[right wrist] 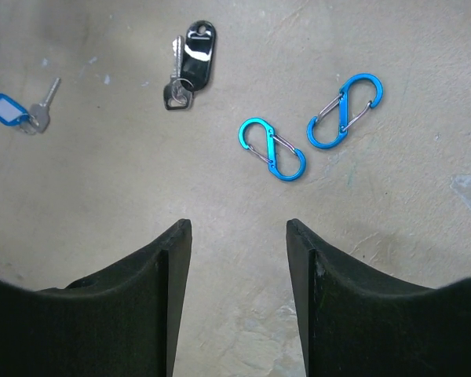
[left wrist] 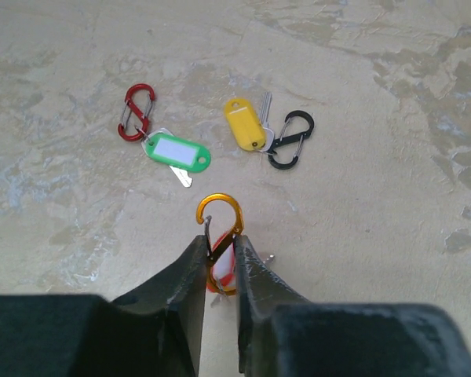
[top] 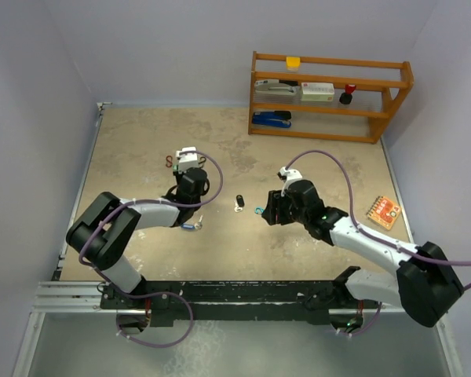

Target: Put the keys on the keyring

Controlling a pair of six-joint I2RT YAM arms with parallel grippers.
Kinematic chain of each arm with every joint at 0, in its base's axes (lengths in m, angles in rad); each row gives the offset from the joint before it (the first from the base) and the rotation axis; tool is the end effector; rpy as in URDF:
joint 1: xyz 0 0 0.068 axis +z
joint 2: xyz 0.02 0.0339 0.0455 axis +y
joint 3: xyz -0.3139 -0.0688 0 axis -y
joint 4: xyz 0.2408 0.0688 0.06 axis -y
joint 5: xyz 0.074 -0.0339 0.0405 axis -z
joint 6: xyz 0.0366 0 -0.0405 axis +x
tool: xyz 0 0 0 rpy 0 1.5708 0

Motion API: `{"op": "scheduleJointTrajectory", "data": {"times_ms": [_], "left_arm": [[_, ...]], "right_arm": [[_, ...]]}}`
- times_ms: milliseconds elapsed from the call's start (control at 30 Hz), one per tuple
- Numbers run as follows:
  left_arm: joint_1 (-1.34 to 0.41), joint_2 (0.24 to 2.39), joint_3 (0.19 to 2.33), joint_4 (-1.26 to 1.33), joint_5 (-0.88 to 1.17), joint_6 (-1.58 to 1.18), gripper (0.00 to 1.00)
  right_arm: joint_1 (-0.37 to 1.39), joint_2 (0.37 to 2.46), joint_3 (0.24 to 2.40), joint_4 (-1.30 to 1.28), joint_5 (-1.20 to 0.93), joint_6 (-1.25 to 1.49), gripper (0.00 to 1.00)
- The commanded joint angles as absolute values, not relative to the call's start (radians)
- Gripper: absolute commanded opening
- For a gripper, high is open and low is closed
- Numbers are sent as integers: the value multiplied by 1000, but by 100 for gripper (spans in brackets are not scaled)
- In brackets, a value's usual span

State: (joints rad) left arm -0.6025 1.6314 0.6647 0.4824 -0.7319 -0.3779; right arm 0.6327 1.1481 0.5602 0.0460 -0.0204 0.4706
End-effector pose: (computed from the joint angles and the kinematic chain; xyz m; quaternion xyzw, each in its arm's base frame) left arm 0.2732 -0.1582 0.2156 -0.0942 0.8150 0.0430 0.5701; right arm 0.1767 0.1305 0.2591 -0.0755 0.8673 0.2654 0.4144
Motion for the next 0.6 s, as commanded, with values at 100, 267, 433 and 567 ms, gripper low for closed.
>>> {"op": "scheduleJointTrajectory", "data": {"times_ms": [100,267,433,567], "left_arm": [[-576,1586,710,442,-729,-424,56],[-575,1507,707,398,-742,-422,72],[-575,1391,722,322,-708,-424,72],[-575,1317,745,258,-681,-427,72]], "right_arm": [[638,1246,650,81,-37,438,55],[642,1290,696,44,27,442,56],[649,1368,763,-21,54,413,59],[654,1446,803,-38,48,372,62]]}}
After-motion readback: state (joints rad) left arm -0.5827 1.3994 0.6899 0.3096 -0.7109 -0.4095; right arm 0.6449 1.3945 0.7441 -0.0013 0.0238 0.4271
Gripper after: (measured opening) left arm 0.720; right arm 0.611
